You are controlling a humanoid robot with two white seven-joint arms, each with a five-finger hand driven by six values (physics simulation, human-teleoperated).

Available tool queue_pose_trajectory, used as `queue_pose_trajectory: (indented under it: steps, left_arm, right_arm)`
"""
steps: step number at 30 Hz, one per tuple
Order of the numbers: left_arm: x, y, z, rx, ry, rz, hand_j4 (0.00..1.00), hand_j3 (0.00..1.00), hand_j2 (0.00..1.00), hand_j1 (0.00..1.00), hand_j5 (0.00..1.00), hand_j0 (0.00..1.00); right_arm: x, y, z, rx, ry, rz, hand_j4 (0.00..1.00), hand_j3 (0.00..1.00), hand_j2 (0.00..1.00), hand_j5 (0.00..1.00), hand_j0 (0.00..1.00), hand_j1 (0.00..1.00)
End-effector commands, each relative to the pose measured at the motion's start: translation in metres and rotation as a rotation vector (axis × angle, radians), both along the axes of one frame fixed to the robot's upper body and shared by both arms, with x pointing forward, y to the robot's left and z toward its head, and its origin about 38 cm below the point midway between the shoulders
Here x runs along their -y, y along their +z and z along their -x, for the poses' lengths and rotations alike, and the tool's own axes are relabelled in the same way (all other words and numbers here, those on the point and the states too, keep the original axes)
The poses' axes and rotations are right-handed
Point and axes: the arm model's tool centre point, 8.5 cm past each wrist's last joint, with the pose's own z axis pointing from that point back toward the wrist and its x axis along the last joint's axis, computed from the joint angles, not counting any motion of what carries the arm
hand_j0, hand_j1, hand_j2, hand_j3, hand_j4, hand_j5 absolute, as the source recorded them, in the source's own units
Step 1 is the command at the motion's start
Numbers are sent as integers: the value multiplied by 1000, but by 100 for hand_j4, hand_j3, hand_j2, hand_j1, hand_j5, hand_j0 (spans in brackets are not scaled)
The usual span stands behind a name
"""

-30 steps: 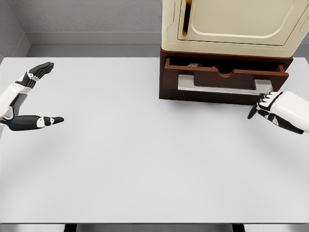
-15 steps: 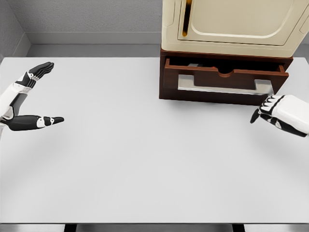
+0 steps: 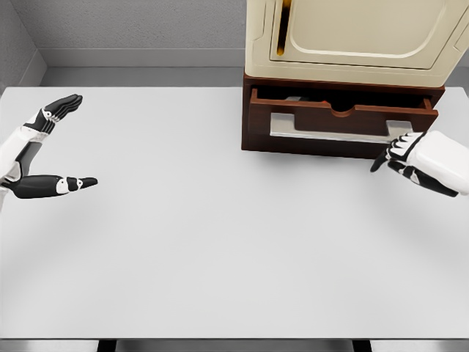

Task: Put the switch into the drawer with left arm, and close the drawer with right arm

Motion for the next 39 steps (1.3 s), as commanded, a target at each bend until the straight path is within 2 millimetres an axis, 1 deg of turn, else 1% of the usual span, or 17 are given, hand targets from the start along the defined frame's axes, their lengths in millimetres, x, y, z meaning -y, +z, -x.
queue_pose_trajectory:
  steps: [1,4,6,8,9,11,15,25,31,37,39]
  left_arm:
    - [0,1,0,0,-1,7,100,100,100,100,100,100]
    - [0,1,0,1,-2,5,100,100,100,100,100,100]
    - [0,0,0,0,-1,5,100,100,100,100,100,100]
    - [0,0,0,0,-1,5,100,100,100,100,100,100]
    - [0,0,0,0,-1,4,100,100,100,100,100,100]
    - [0,0,0,-1,0,1,100,100,100,100,100,100]
    - [0,0,0,-1,0,1,100,100,100,100,100,100]
    - [2,3,1,10,-5,-3,100,100,100,100,100,100]
    - [3,4,2,11,-7,-4,100,100,100,100,100,100]
    - [3,4,2,11,-7,-4,100,100,100,100,100,100]
    - [3,4,2,11,-7,-4,100,100,100,100,100,100]
  right_arm:
    - [3,-5,-1,-7,-14,-4,48,48,48,48,48,48]
    - [5,-6,-3,-10,-24,-7,48,48,48,48,48,48]
    - [3,-10,-3,-15,-22,-11,47,47,47,47,47,47]
    - [-4,-11,-8,-17,-3,-11,47,47,47,47,47,47]
    - [-11,-13,-12,-16,9,-26,47,47,47,47,47,47]
    - [-15,-14,-14,-18,19,-28,47,47,47,47,47,47]
    - [-15,-14,-14,-19,19,-25,47,47,47,47,47,47]
    - [-7,-16,-22,-20,-11,-23,47,47,47,47,47,47]
    - [-9,-16,-27,-9,-18,-43,48,48,48,48,48,48]
    - [-17,-16,-30,2,-10,-72,48,48,48,48,48,48]
    - [-15,-16,-31,1,-16,-71,48,48,48,48,48,48]
